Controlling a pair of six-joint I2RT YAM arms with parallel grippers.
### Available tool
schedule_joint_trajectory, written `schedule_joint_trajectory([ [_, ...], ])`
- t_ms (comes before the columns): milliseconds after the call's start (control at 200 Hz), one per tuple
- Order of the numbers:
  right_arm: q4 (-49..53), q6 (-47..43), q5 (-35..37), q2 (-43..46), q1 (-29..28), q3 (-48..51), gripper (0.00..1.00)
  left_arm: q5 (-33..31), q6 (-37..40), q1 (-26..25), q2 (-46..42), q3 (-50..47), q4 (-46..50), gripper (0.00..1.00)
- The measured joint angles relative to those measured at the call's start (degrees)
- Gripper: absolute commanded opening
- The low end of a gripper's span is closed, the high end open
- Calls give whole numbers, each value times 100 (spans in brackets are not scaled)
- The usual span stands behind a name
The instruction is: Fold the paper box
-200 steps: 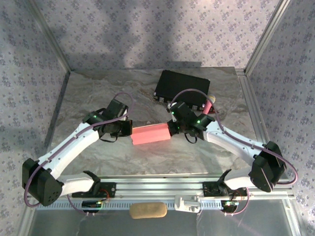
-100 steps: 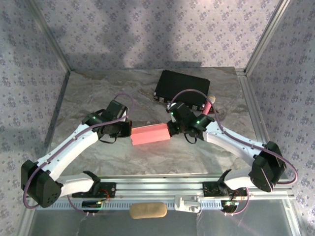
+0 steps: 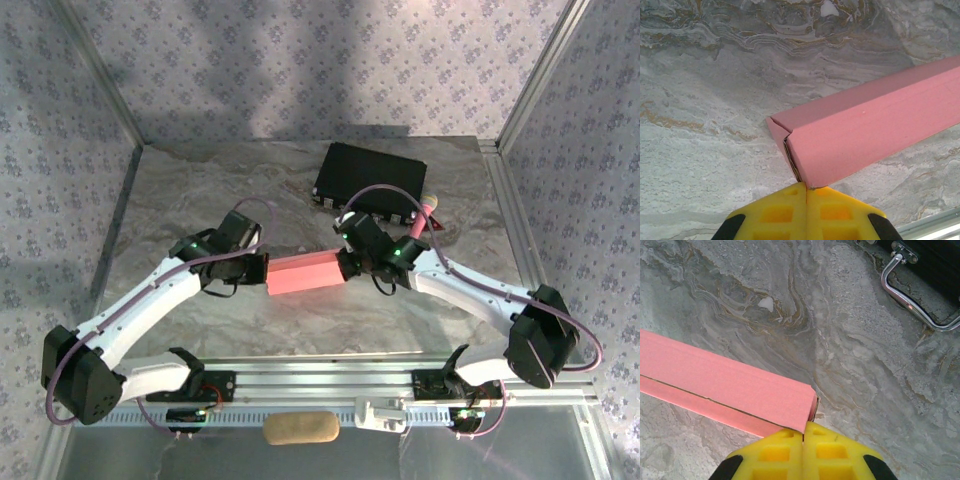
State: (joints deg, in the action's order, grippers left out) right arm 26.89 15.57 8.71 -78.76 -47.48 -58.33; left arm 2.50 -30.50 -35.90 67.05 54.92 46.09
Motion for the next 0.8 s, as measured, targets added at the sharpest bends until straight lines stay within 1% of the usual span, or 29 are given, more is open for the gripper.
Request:
schedule_joint_trajectory([
  [75, 0, 2, 39, 0, -20, 0, 0, -44, -2, -24, 0, 0, -11, 0],
  [155, 9, 13, 72, 7, -37, 0, 11, -70, -2, -50, -4, -2, -13, 0],
  [275, 116, 127, 28, 74, -37, 13, 30, -131, -9, -66, -20, -2, 2, 0],
  [360, 170, 260, -129, 227, 9, 116, 38, -205, -20, -66, -22, -2, 17, 0],
  [535, 131, 570, -726, 516, 129, 286, 44, -236, -22, -138, -20, -2, 7, 0],
  [695, -81, 957, -1285, 859, 302, 382, 46, -234, -63, -144, -20, -4, -11, 0],
  [750, -188, 1130, -1467, 1016, 380, 450, 50, -234, -66, -155, -20, -4, -15, 0],
  [800, -284, 1351, -1587, 1156, 461, 520, 58, -238, -68, -175, -20, -15, -39, 0],
])
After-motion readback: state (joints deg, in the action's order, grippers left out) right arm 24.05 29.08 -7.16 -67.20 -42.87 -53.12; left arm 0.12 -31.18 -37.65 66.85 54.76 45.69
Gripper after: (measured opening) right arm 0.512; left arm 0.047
